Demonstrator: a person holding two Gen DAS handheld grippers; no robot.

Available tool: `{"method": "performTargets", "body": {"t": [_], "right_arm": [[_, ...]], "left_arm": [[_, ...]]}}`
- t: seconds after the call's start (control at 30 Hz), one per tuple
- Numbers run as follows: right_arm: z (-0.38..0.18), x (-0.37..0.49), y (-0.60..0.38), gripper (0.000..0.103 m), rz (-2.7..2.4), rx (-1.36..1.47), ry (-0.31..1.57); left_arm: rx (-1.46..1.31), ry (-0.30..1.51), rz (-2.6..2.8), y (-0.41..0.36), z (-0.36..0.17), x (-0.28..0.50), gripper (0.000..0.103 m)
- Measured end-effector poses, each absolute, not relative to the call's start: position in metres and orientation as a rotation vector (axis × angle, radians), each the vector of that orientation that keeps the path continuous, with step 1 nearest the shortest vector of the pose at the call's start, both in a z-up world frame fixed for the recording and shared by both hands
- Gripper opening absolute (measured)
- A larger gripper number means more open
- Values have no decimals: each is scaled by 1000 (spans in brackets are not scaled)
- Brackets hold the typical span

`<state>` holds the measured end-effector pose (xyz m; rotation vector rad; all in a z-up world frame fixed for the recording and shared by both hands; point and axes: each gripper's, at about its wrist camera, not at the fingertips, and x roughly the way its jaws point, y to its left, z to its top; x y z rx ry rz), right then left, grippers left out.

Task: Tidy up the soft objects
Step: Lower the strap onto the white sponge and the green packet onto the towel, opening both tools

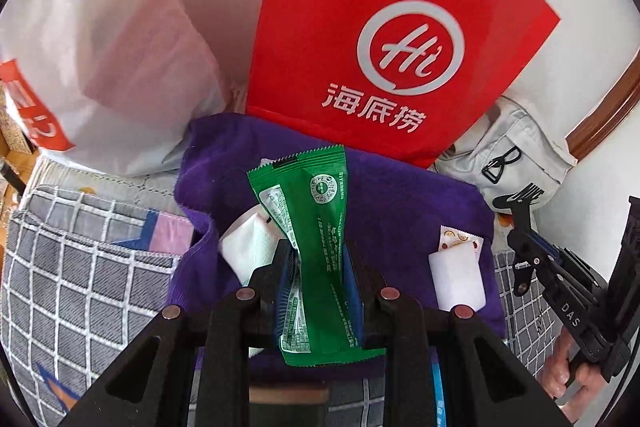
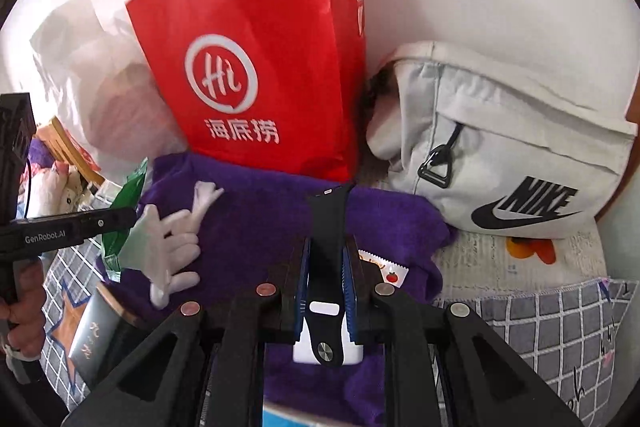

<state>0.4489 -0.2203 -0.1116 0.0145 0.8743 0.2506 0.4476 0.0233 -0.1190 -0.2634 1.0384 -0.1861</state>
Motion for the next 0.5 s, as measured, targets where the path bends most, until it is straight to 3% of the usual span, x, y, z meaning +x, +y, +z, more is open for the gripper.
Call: {"method": "performTargets", "body": {"t": [0.5], "right_arm": [[-168,479,-215,16,255,-3,1004]], "left_arm": [[-246,1116,-196,15,-152,473,27]]}}
